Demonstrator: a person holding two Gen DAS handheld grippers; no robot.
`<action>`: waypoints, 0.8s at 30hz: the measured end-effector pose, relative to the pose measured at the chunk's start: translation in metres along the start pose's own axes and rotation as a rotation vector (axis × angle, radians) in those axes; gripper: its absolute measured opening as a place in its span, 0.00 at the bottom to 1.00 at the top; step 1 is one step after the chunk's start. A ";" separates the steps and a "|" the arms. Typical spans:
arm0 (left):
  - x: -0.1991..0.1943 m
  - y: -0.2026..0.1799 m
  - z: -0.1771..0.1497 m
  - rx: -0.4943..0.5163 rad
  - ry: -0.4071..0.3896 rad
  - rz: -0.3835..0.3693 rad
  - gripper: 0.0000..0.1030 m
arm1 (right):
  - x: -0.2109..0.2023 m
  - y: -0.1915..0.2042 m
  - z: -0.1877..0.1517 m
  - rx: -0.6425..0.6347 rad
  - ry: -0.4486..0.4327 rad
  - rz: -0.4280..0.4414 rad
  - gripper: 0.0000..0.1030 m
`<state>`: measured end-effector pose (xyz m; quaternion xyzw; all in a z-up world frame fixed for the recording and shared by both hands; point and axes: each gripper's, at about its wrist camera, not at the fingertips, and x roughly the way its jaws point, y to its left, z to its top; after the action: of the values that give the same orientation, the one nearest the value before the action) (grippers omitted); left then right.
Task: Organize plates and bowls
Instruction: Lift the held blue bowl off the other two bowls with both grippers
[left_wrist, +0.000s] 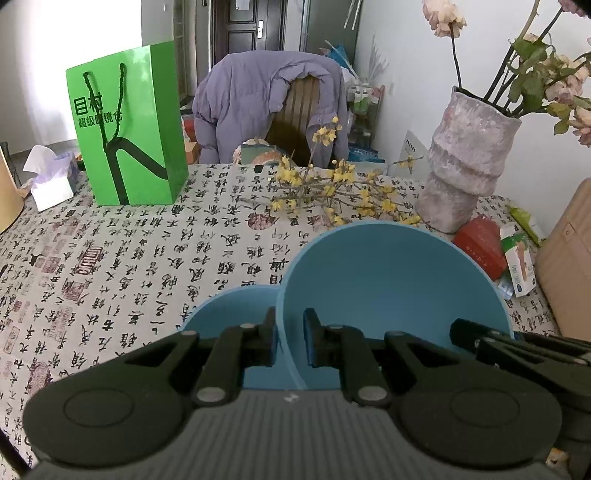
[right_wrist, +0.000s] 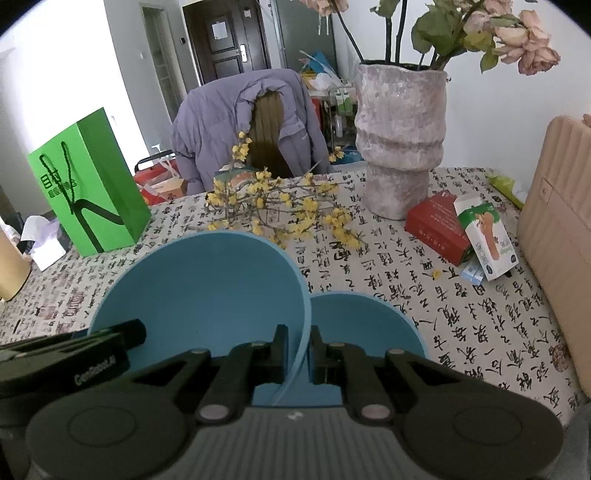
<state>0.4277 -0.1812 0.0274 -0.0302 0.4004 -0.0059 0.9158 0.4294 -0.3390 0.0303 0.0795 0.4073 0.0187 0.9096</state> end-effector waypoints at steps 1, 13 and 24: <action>-0.001 0.000 0.000 0.001 -0.003 0.001 0.14 | -0.001 0.000 0.000 -0.002 -0.003 0.002 0.10; -0.018 0.002 -0.003 0.010 -0.032 0.006 0.14 | -0.017 0.005 -0.002 -0.009 -0.034 0.013 0.10; -0.033 0.009 -0.007 0.012 -0.055 0.008 0.14 | -0.031 0.013 -0.006 -0.020 -0.055 0.018 0.10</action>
<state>0.3995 -0.1716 0.0465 -0.0233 0.3753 -0.0035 0.9266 0.4046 -0.3287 0.0515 0.0745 0.3812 0.0288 0.9210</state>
